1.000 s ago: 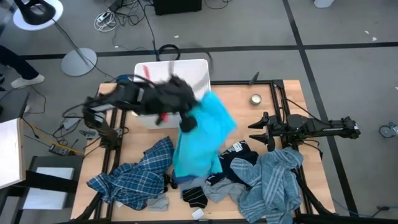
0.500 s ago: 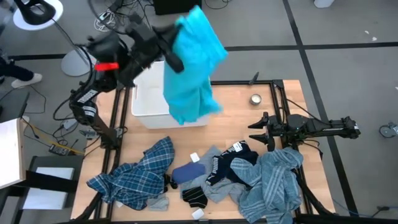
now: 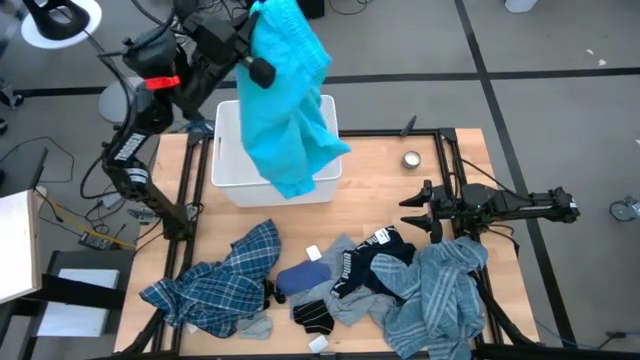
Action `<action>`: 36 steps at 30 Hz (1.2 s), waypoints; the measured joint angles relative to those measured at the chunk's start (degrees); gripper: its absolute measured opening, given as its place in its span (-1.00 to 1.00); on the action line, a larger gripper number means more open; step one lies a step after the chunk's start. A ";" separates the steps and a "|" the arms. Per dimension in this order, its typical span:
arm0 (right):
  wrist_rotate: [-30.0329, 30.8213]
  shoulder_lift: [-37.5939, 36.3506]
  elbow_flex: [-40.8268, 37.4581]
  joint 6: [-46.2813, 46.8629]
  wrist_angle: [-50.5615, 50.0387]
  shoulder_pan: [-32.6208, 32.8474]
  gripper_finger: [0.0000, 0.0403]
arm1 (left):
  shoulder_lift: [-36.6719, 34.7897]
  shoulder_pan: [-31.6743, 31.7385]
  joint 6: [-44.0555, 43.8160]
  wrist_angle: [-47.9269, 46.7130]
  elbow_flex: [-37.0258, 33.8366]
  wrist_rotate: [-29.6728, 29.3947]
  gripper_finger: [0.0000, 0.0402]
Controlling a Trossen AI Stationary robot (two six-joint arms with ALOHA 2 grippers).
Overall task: Sort clothes
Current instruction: Put the light blue shorts into the white laundry bin
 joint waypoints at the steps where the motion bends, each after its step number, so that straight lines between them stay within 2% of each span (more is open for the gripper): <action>1: 0.00 0.02 0.00 0.00 -0.04 0.00 0.23 | -0.64 0.57 -0.85 -4.28 0.00 -0.31 -1.00; 6: 0.00 0.02 0.00 0.00 0.00 0.00 0.23 | -1.53 3.07 -11.37 -24.53 0.02 1.08 -1.00; 11: 0.00 0.02 0.00 0.00 0.06 -0.02 0.23 | -0.03 6.76 -19.84 -43.07 -0.03 13.53 -1.00; 14: -0.01 0.02 0.00 0.00 0.07 -0.01 0.23 | 1.10 8.32 -22.20 -49.32 -3.44 18.20 -1.00; 18: 0.00 0.02 0.00 0.00 0.14 0.00 0.23 | 1.03 9.25 -22.95 -47.15 -12.92 26.12 -1.00; 26: 0.00 0.01 0.00 0.00 0.40 -0.02 0.23 | 0.92 10.93 -25.55 -34.76 -35.39 28.77 -1.00; 30: 0.00 0.00 0.00 0.00 0.42 0.00 0.23 | 0.27 12.96 -25.96 -27.71 -46.35 34.90 -1.00; 36: 0.00 0.00 0.00 0.00 0.49 -0.02 0.23 | -1.16 15.76 -29.97 -22.46 -55.50 35.41 -0.94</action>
